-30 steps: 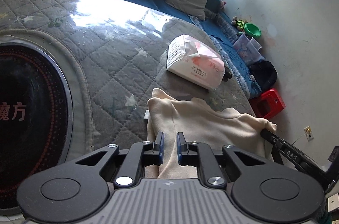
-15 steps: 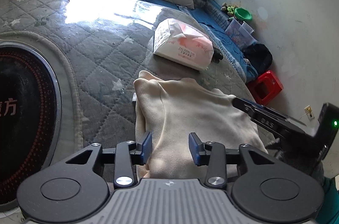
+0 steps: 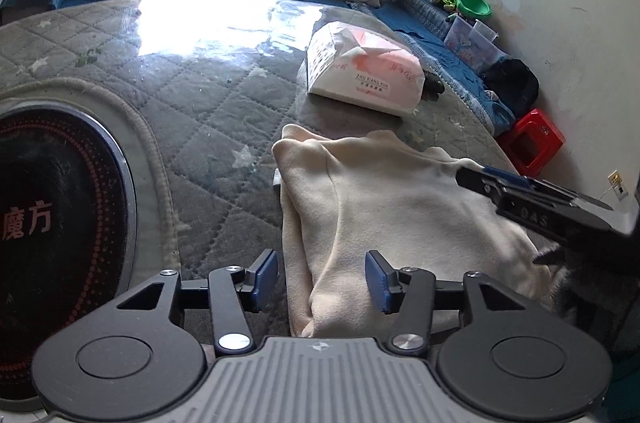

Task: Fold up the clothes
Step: 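Lay the bundle flat with both tools and open both tools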

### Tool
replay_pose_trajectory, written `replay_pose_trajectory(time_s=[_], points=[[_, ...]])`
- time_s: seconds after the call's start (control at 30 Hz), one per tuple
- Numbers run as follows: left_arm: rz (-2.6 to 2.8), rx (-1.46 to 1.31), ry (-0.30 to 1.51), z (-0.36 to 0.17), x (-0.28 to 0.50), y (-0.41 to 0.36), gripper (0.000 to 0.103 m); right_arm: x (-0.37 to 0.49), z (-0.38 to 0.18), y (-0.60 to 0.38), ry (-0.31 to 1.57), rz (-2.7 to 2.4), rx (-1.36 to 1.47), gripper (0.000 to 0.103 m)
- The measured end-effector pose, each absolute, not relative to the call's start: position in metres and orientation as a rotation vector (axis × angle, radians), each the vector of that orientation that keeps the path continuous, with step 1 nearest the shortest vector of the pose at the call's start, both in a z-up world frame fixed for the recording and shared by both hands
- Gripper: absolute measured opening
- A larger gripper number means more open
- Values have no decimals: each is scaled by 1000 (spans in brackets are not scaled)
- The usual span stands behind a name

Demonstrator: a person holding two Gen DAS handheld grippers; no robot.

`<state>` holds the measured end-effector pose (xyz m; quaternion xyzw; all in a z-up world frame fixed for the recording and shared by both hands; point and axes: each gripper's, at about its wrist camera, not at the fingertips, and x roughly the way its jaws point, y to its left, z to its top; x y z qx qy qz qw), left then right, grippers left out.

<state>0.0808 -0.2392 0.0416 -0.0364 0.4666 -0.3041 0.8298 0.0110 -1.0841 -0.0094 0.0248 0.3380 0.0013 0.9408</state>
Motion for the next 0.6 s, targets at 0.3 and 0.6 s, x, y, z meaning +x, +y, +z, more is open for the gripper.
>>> replay_pose_trajectory(time_s=[0.3, 0.6], points=[[-620, 38, 945, 40, 70, -249, 60, -29, -16, -1067, 676, -3, -43, 43], [-590, 98, 916, 36, 64, -252, 74, -48, -13, -1038, 655, 98, -11, 47]])
